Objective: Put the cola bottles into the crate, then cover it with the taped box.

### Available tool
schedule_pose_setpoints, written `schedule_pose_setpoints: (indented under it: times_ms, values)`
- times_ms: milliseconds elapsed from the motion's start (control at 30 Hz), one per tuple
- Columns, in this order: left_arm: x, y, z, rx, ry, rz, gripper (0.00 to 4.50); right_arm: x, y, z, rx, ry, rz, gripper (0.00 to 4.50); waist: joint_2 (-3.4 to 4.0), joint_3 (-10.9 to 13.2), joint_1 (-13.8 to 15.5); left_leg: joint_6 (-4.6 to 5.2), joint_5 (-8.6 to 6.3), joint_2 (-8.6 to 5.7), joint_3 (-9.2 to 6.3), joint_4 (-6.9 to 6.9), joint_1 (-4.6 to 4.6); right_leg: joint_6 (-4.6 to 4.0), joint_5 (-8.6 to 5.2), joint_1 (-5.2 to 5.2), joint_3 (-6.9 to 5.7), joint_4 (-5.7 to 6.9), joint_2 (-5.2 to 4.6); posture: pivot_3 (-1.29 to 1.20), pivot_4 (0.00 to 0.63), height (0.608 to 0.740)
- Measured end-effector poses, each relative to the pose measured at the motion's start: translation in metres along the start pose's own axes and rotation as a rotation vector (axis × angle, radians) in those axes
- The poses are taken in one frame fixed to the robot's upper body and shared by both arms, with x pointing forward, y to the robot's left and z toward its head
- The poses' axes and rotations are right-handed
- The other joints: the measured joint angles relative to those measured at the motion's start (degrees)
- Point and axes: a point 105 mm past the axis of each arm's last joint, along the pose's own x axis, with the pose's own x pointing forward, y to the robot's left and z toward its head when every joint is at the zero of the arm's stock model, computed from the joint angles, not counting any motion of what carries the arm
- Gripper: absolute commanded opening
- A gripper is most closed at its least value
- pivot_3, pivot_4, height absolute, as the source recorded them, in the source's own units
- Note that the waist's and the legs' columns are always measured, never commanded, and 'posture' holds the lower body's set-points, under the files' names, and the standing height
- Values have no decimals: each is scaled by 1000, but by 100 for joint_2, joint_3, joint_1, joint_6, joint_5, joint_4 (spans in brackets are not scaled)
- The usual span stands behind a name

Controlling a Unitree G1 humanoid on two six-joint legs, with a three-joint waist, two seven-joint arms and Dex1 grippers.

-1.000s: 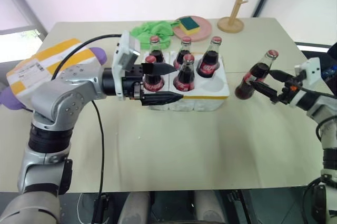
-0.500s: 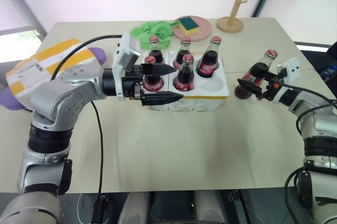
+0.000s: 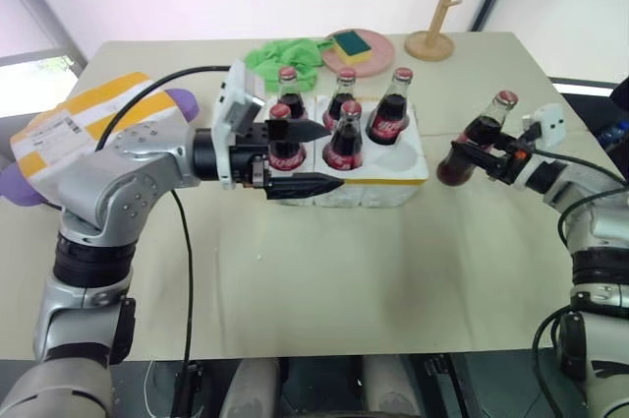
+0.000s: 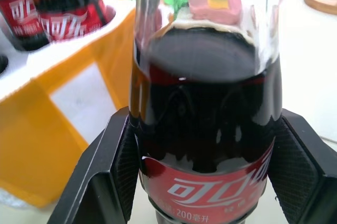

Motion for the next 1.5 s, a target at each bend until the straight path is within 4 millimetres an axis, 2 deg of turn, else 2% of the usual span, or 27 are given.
schedule_pose_setpoints:
  times_ms: [67, 133, 200, 267, 500, 633, 867, 1167, 1233, 1267, 1300, 1500]
  values:
    - [-1, 0, -3, -13, 2, 3, 4500, 2, 0, 23, -5, -46, 15, 2646, 10, 6, -9, 0, 0, 0, 0, -2, -3, 0, 0, -8, 1, 5, 0, 0, 150, 740]
    - [-1, 0, -4, -14, 2, 4, 4500, 3, 6, 57, -28, -118, 55, 2646, 9, 6, 1, 0, 0, 1, -2, -8, -4, 1, 0, -15, 1, 10, 2, 0, 150, 740]
    - [-1, 0, -4, -14, 2, 5, 4500, 3, 21, 85, -57, -185, 127, 2646, 9, 6, 10, 0, 0, 7, -2, -11, -4, 0, -1, -16, 0, 8, 7, 0, 150, 740]
    - [-1, 0, -4, -14, 2, 5, 4500, 3, 38, 103, -83, -224, 211, 2646, 8, 6, 21, 3, -2, 11, -2, -11, -7, 0, -1, -15, -1, 4, 11, 0, 150, 740]
    - [0, 1, -4, -13, 0, 12, 4500, 5, 88, 119, -72, -224, 463, 2646, 8, 7, 44, 3, -2, 11, -2, -7, -11, 0, 0, -15, -1, 2, 11, 0, 150, 740]
    - [0, 1, -4, -12, 0, 17, 4500, 8, 101, 108, -92, -184, 521, 2646, 7, 7, 41, 3, -2, 11, -1, -5, -11, 0, 0, -15, -1, 2, 11, 0, 150, 740]
    - [-1, 2, -3, -11, 0, 26, 4500, 25, 112, 65, -74, -82, 535, 2646, 7, 7, 13, 3, -2, 13, 0, -6, -11, 0, 0, -21, -1, 7, 11, 0, 150, 740]
    - [-2, 3, -3, -5, 3, 39, 4500, 35, 120, 42, -183, -11, 538, 2646, 7, 7, 27, 3, -2, 14, 1, -5, -11, 0, 0, -22, -1, 10, 13, 0, 150, 740]
    - [-2, 3, -2, -4, 3, 40, 4500, 36, 121, 40, -200, -5, 542, 3689, 7, 7, 14, 3, -2, 18, 1, -5, -11, 0, 0, -22, -1, 10, 16, 0, 150, 740]
    - [-2, 3, -2, -4, 3, 40, 4500, 38, 122, 38, -212, 2, 545, 3950, 7, 7, 14, 3, -2, 20, 1, -5, -11, 0, 0, -22, -1, 9, 19, 0, 150, 740]
    - [-2, 3, -2, -4, 3, 42, 4500, 39, 123, 36, -221, 4, 547, 4421, 7, 7, 16, 3, -2, 23, 1, -5, -11, -1, 0, -22, -1, 10, 22, 0, 150, 740]
    - [-6, 3, -3, 2, 9, 56, 4500, 42, 124, 33, -234, 5, 540, 4473, 7, 7, 24, 2, -1, 25, 1, -1, -11, -6, 4, -22, -1, 11, 23, 0, 150, 740]
